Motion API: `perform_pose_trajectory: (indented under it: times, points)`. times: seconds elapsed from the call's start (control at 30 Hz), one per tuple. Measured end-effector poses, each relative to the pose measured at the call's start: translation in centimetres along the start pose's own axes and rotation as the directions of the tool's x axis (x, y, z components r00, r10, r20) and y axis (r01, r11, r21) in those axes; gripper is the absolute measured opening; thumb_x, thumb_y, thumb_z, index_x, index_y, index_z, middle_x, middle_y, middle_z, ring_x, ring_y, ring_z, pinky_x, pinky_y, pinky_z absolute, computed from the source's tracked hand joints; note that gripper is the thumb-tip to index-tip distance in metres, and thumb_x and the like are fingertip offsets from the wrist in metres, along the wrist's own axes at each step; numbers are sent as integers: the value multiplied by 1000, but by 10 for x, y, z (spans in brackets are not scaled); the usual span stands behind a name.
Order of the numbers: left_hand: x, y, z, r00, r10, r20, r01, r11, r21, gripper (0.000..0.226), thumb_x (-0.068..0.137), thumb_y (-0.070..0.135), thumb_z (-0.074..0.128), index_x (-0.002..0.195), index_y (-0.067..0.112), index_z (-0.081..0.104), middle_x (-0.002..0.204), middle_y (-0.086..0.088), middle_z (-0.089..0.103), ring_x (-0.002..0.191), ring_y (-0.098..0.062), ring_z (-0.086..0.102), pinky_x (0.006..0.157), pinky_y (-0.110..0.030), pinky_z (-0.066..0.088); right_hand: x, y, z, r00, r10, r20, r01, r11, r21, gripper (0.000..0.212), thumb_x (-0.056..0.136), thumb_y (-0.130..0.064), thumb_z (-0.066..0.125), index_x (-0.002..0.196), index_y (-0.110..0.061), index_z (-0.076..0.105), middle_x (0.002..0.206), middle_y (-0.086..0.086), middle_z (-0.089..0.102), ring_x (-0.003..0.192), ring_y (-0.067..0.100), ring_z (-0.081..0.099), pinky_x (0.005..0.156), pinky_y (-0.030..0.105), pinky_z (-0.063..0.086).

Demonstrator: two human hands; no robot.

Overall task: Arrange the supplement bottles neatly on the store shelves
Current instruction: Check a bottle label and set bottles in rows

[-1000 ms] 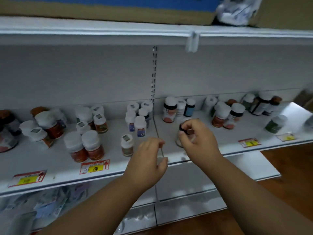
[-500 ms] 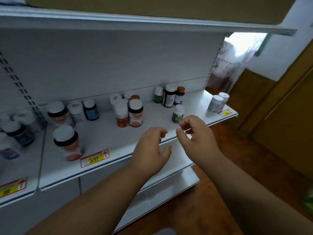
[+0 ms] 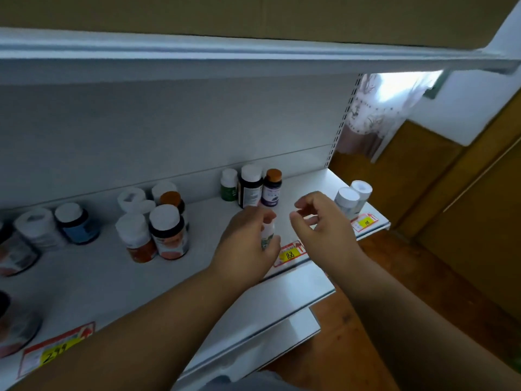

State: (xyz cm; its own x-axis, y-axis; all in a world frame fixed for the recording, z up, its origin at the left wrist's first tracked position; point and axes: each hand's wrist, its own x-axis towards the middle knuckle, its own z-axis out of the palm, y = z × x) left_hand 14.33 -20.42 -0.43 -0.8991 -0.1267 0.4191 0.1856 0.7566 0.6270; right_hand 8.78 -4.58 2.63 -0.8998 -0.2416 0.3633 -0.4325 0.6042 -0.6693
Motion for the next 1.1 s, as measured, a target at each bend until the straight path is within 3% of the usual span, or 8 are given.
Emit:
perform_pose_trajectory:
  times: [0.13,0.23,0.3,0.37,0.47,0.73,0.9,1.1]
  points:
    - [18,-5,10,986,-128,-107,126,992,-32,25,84,34,62,106,34,52,99,14,51,92,0,48,74,-12,36,59,38,17,994,22,108,-24,999,21,29,85,-44,63,108,-47,45,116,-14,50,93,1,54,70,19,46]
    - [32,-5,17,953,-251,-170,254,967,-3,27,84,35,62,104,41,46,100,18,49,94,3,46,74,-8,33,106,68,36,970,-5,244,-7,999,49,46,86,-39,66,123,-46,40,133,-4,46,105,14,54,76,20,42]
    - [36,0,25,924,-305,-231,316,949,11,28,84,31,63,103,41,45,100,18,49,93,3,45,74,-8,33,129,84,48,946,-49,320,32,998,58,61,85,-35,69,135,-39,36,139,4,43,117,22,52,85,24,40]
    - [41,9,35,893,-333,-303,357,933,28,30,84,30,64,104,40,45,99,18,49,94,2,46,76,-9,34,144,96,60,912,-143,385,112,988,102,67,81,-32,72,137,-37,35,136,5,46,116,23,52,85,27,43]
    - [48,20,48,859,-341,-382,395,916,69,31,84,27,66,105,37,46,99,14,49,93,-1,46,76,-8,34,152,110,74,865,-266,425,219,963,156,64,78,-24,74,131,-38,40,127,2,51,109,21,56,75,20,43]
    - [50,35,65,861,-367,-352,441,884,156,33,85,30,66,116,26,54,103,16,48,97,-1,43,82,-14,35,169,125,83,819,-289,495,263,957,123,53,89,-20,60,130,-40,32,123,9,52,102,31,58,74,34,46]
    - [51,34,61,857,-396,-331,459,877,140,34,85,34,64,116,33,50,107,18,47,101,-1,46,87,-22,40,164,126,67,842,-297,451,271,955,124,50,88,-22,62,127,-37,36,117,6,58,98,29,60,77,39,53]
    - [16,26,33,852,-323,-413,404,907,123,50,81,45,67,125,27,52,112,13,52,101,0,48,85,-15,40,137,63,29,896,-370,246,222,853,473,51,80,-32,61,120,-53,39,108,-14,61,91,11,64,68,27,52]
